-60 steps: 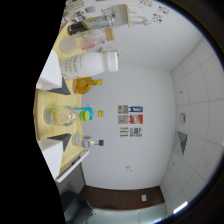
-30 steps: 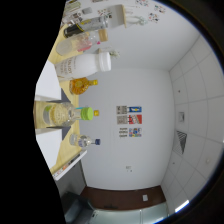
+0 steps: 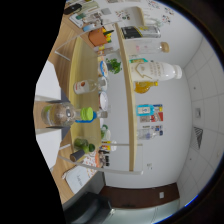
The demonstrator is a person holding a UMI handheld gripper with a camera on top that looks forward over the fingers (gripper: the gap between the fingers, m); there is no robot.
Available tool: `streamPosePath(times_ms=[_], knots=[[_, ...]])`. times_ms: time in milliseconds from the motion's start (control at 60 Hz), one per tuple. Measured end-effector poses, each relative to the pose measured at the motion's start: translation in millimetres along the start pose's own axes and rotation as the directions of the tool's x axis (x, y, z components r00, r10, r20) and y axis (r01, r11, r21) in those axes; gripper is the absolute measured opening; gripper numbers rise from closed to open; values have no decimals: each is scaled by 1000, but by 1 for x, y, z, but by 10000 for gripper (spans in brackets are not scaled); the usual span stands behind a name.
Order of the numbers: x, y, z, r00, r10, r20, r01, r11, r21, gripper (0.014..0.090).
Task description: Make me a cup of Vodka Sunrise.
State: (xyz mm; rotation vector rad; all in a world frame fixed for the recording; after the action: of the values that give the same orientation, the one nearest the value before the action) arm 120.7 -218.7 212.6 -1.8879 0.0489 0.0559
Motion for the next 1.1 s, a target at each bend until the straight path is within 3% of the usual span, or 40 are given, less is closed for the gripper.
streamPosePath(times_ms=[117,300,450,633,833,967,1100], knots=[[4,38,12,997,-78,-17,77,996,-36,353],[10,45,25,897,-439,-54,436,898,-61,353],[17,33,30,671,-735,-99,730,678,-85,353],[11,22,28,265,-959,-105,955,276,-108,352],[1,19,31,-210,-973,-90,972,-198,-129,352],[3,20,32,-396,-916,-58,907,-380,-180,352],[0,21,36,-490,-871,-38,858,-473,-200,351]])
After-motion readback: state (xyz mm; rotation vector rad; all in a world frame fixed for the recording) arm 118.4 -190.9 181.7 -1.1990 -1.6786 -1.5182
